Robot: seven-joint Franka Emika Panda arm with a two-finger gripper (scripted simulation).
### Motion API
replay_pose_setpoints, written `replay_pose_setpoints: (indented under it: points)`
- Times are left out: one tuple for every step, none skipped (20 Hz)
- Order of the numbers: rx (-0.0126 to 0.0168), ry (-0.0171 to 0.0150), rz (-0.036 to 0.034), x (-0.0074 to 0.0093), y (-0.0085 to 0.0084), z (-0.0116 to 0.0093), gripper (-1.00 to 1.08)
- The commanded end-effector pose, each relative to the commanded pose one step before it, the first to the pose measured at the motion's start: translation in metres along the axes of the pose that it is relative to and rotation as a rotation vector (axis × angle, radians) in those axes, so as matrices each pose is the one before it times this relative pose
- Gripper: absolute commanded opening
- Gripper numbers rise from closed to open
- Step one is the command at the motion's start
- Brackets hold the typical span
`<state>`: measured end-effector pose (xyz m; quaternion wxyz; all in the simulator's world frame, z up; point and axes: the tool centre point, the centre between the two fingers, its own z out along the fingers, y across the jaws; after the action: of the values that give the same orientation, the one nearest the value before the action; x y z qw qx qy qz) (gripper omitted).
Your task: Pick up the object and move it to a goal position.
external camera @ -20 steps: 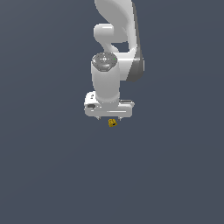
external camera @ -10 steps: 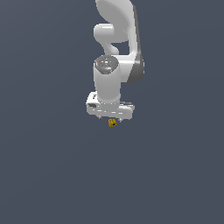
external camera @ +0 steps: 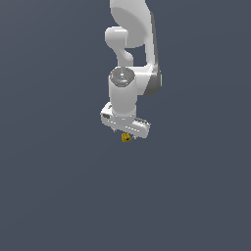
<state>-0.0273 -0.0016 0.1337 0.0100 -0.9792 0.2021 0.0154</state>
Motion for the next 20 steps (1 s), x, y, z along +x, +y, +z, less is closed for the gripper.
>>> replay_pose_setpoints:
  points:
    - [0.00028,0.00209,0.06784,-0.00405,0.00013,0.00604,1.00]
    - [0.00006,0.00082,0.02664,-0.00161,0.00022,0.00235,1.00]
    - [0.00005,0.00085,0.02666,-0.00161,0.00029,0.00233,1.00]
    - [0.00004,0.00088,0.02669,-0.00161,0.00036,0.00231,1.00]
    - [0.00003,0.00091,0.02670,-0.00160,0.00043,0.00229,1.00]
    - [0.00003,0.00094,0.02673,-0.00159,0.00050,0.00227,1.00]
    - [0.00002,0.00097,0.02674,-0.00158,0.00057,0.00225,1.00]
    - [0.00002,0.00100,0.02676,-0.00157,0.00064,0.00223,1.00]
    - [0.00002,0.00104,0.02678,-0.00155,0.00071,0.00221,1.00]
    - [0.00002,0.00107,0.02680,-0.00153,0.00078,0.00219,1.00]
    - [0.00002,0.00111,0.02681,-0.00151,0.00084,0.00217,1.00]
    - [0.00002,0.00115,0.02683,-0.00148,0.00091,0.00215,1.00]
    - [0.00003,0.00119,0.02685,-0.00145,0.00098,0.00213,1.00]
    - [0.00003,0.00123,0.02686,-0.00143,0.00104,0.00210,1.00]
    - [0.00004,0.00127,0.02688,-0.00139,0.00111,0.00208,1.00]
    - [0.00006,0.00131,0.02689,-0.00136,0.00117,0.00206,1.00]
    - [0.00007,0.00135,0.02691,-0.00132,0.00123,0.00204,1.00]
    - [0.00009,0.00139,0.02692,-0.00128,0.00129,0.00202,1.00]
    - [0.00010,0.00141,0.02665,-0.00122,0.00134,0.00197,1.00]
    - [0.00012,0.00139,0.02548,-0.00113,0.00133,0.00186,1.00]
